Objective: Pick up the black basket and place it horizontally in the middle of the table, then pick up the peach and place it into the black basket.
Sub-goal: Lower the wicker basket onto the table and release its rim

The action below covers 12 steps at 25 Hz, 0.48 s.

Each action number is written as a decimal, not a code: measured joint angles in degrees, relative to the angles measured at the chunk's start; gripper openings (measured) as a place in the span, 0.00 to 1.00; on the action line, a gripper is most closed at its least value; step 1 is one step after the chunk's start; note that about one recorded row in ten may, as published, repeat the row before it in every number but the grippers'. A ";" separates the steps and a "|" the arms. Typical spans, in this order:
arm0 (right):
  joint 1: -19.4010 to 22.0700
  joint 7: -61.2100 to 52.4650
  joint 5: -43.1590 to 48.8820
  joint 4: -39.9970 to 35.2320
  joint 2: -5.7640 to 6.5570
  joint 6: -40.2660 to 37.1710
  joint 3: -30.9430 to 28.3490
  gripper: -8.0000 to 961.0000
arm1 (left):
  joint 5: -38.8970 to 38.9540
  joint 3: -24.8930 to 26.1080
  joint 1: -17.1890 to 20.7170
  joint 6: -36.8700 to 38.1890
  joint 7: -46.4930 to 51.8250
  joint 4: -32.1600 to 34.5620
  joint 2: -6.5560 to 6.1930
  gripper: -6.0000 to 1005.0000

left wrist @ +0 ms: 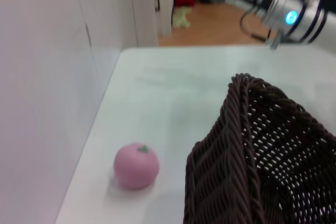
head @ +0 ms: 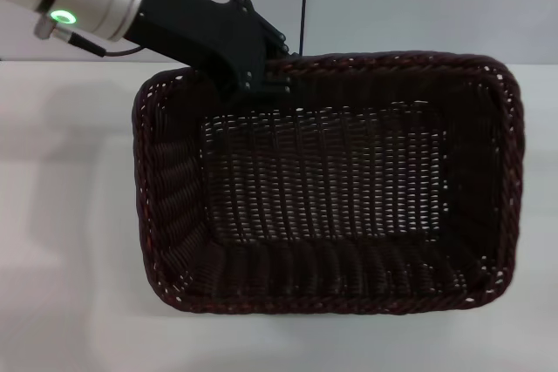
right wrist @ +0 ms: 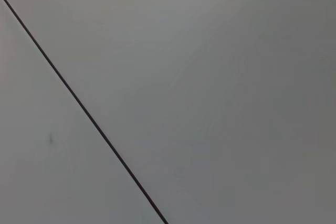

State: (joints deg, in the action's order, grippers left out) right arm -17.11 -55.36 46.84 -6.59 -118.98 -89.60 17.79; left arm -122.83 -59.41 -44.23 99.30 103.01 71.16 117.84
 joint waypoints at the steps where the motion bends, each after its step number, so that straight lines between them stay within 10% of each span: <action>1: 0.00 0.00 0.00 0.00 0.00 0.00 0.00 0.65 | -0.86 -0.52 -0.45 -0.47 -0.17 -0.17 0.00 0.21; 12: 0.66 -0.38 -0.09 0.18 -0.11 -0.24 -1.14 0.65 | -6.60 -3.72 -4.96 -2.45 -2.47 -3.84 0.15 0.24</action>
State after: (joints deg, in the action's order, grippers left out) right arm -16.45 -55.74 46.75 -6.41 -119.09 -89.85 16.65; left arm -129.43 -63.13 -49.19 96.84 100.55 67.32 117.99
